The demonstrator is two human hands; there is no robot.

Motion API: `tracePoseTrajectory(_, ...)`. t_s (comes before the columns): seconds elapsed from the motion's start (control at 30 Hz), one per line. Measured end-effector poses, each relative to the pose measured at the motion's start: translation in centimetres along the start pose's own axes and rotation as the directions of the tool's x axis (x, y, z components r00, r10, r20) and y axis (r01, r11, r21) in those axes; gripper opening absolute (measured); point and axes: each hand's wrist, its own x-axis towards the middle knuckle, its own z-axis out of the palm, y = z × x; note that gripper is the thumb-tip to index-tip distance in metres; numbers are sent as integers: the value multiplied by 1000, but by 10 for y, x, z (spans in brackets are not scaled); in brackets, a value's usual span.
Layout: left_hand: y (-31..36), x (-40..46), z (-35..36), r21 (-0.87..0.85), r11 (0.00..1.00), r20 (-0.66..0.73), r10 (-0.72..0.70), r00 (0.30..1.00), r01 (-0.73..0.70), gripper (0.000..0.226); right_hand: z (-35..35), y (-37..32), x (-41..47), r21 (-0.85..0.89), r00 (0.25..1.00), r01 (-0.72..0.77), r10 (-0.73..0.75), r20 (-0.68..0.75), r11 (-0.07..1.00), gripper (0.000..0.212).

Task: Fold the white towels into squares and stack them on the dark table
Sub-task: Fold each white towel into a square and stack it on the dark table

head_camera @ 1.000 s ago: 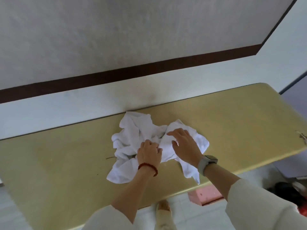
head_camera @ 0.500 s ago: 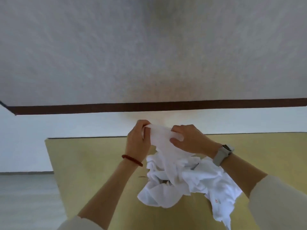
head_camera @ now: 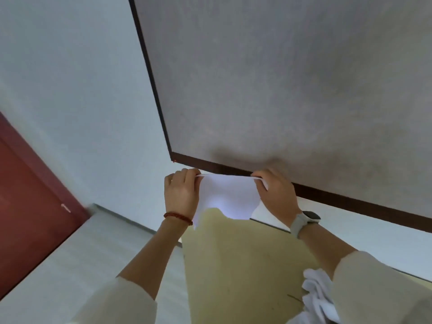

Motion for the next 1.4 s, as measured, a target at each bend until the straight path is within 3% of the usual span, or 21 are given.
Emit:
tracePoseTrajectory(0.1,-24,-59,3,47,996,72,72,995,-76,15,23,5,-28,-63,985,168,-166,44,984,22)
tracePoseTrajectory(0.2,-33,-135,12,25,992,319,107,942,-121,12,45,29,-89,-46,943,233,-214,256,971,20)
tracePoseTrajectory(0.27,-31,-184,20,-32,993,495,114,861,-113,14,58,48,-139,-31,876,225,-189,443,974,21)
tracePoseTrajectory(0.33,-22,-222,25,-91,992,668,125,733,-86,15,66,67,-186,-8,783,201,-155,603,980,16)
tracePoseTrajectory(0.47,-4,-267,30,-38,992,950,-1,311,118,22,67,91,-245,53,610,181,-154,777,982,15)
tracePoseTrajectory(0.53,-1,-278,34,16,979,972,-63,228,204,25,66,97,-258,56,557,170,-143,818,984,12)
tracePoseTrajectory(0.6,-1,-282,35,50,948,965,-127,229,315,22,66,99,-262,42,540,159,-123,833,986,9)
tracePoseTrajectory(0.63,-3,-282,37,54,922,949,-167,267,384,20,67,100,-262,26,547,138,-98,831,990,11)
tracePoseTrajectory(0.73,-9,-272,44,44,766,843,-373,388,641,14,71,101,-254,-42,616,-107,99,782,993,10)
tracePoseTrajectory(0.77,-10,-267,47,39,695,795,-457,399,718,12,73,101,-248,-48,627,-212,173,760,976,13)
tracePoseTrajectory(0.87,-15,-250,58,-37,467,683,-634,363,884,11,83,99,-224,-7,604,-543,397,691,840,17)
tracePoseTrajectory(0.97,-16,-238,70,-106,352,625,-704,337,930,8,97,100,-204,44,566,-734,575,591,678,16)
tracePoseTrajectory(1.1,-14,-233,76,-163,380,605,-690,396,911,7,99,96,-197,124,583,-771,614,532,625,18)
tracePoseTrajectory(1.2,-17,-223,74,-219,323,570,-723,389,921,7,92,92,-189,166,621,-752,601,503,638,22)
tracePoseTrajectory(1.3,-23,-191,72,-286,267,530,-756,384,920,8,88,89,-159,199,708,-675,549,443,710,21)
tracePoseTrajectory(1.4,-25,-143,62,-406,301,465,-745,478,863,7,77,76,-116,278,803,-578,475,361,767,19)
